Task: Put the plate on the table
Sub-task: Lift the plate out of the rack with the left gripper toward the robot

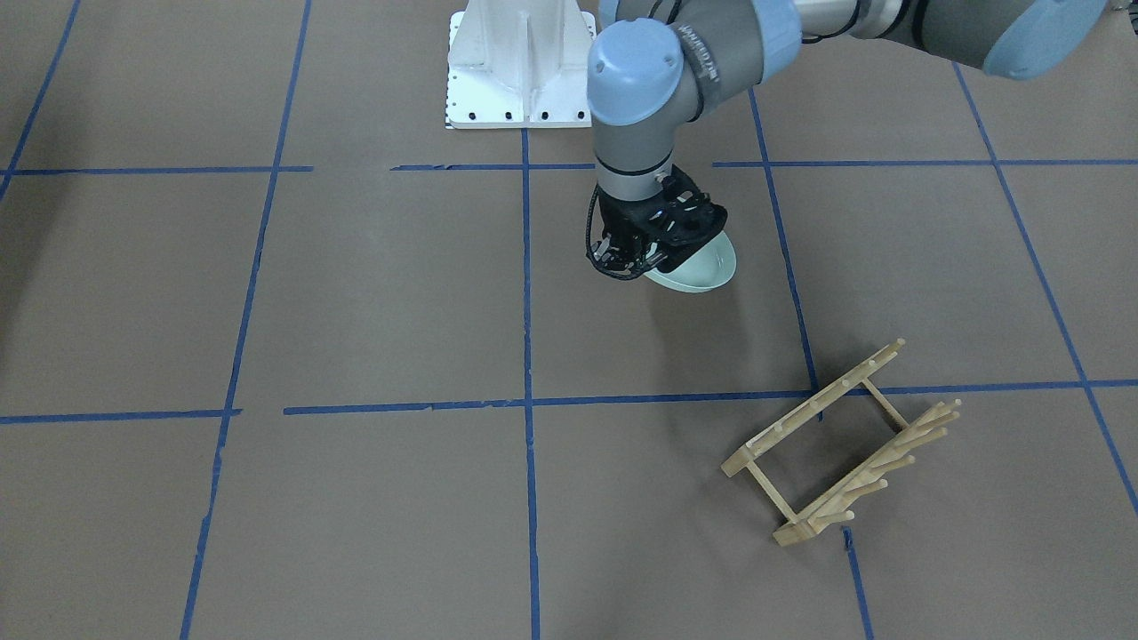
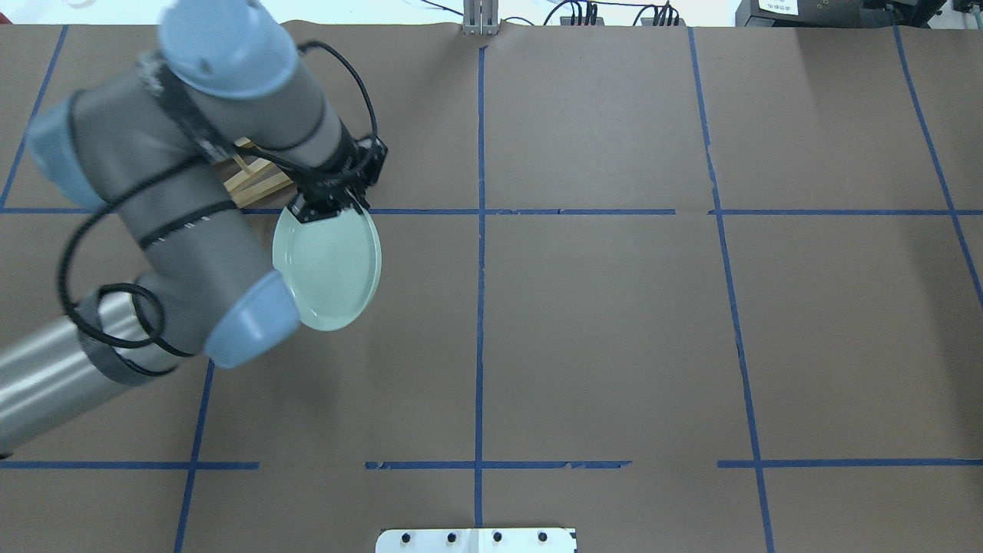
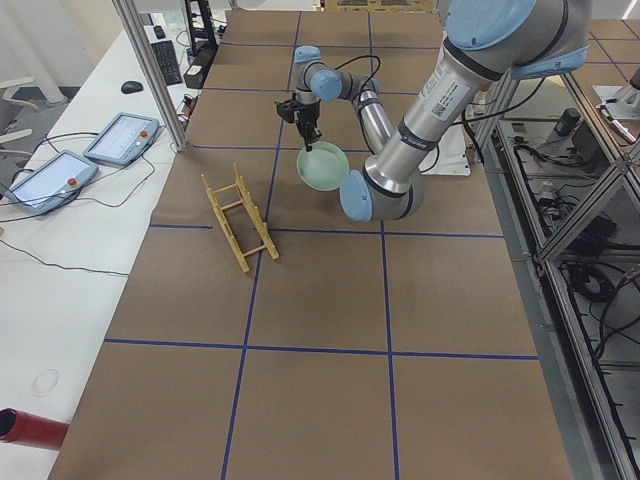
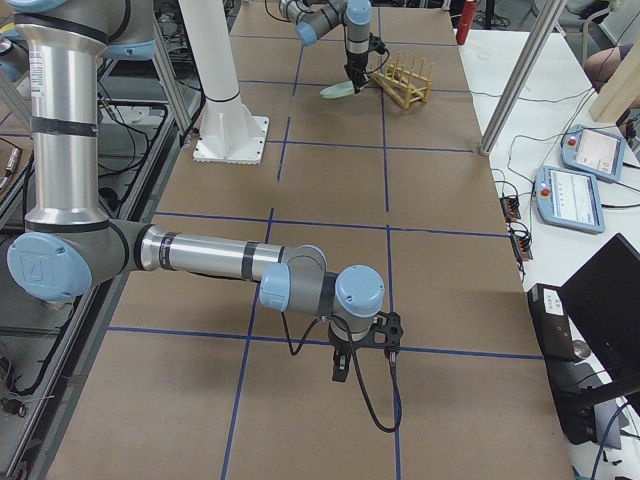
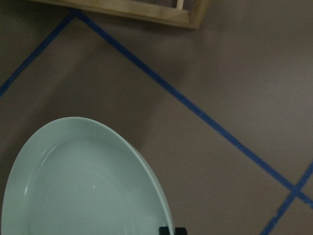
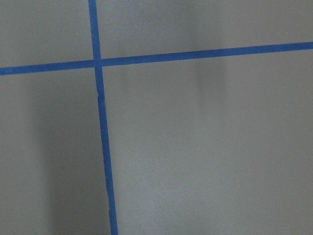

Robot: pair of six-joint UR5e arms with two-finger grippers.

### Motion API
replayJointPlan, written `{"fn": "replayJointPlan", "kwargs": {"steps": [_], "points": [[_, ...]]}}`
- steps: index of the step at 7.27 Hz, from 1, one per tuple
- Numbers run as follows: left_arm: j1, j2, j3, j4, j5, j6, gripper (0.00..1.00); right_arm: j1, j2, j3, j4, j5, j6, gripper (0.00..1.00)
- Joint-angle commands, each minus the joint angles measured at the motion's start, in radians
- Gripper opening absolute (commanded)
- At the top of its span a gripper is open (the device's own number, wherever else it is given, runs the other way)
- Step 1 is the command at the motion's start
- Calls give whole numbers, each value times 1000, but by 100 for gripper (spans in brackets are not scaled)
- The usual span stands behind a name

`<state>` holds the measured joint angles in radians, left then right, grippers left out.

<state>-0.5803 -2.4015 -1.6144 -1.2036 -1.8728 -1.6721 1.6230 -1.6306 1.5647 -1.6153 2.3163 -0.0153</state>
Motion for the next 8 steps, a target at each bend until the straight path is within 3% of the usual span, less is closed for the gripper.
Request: {"fn": "replayJointPlan", "kwargs": {"steps": [1,2,3,4,5,6,8], "points": [[62,-48,113,25,47,64,0,0,0,0,0,0,0,100],[104,-38,117,22,55,64,0,0,0,0,0,0,0,100],[114,-36,110,22,75,66,40,0,0,0,0,0,0,100],[114,-41,103,21,75,78,99,0,0,0,0,0,0,100],[81,-44,55,22,66,201,100,0,0,0,0,0,0,100],[-41,-32,-54,30,49,286,100,0,0,-2,0,0,0,100],[-282,109,-184,19,-93,564,100,0,0,-2,0,0,0,100]]}}
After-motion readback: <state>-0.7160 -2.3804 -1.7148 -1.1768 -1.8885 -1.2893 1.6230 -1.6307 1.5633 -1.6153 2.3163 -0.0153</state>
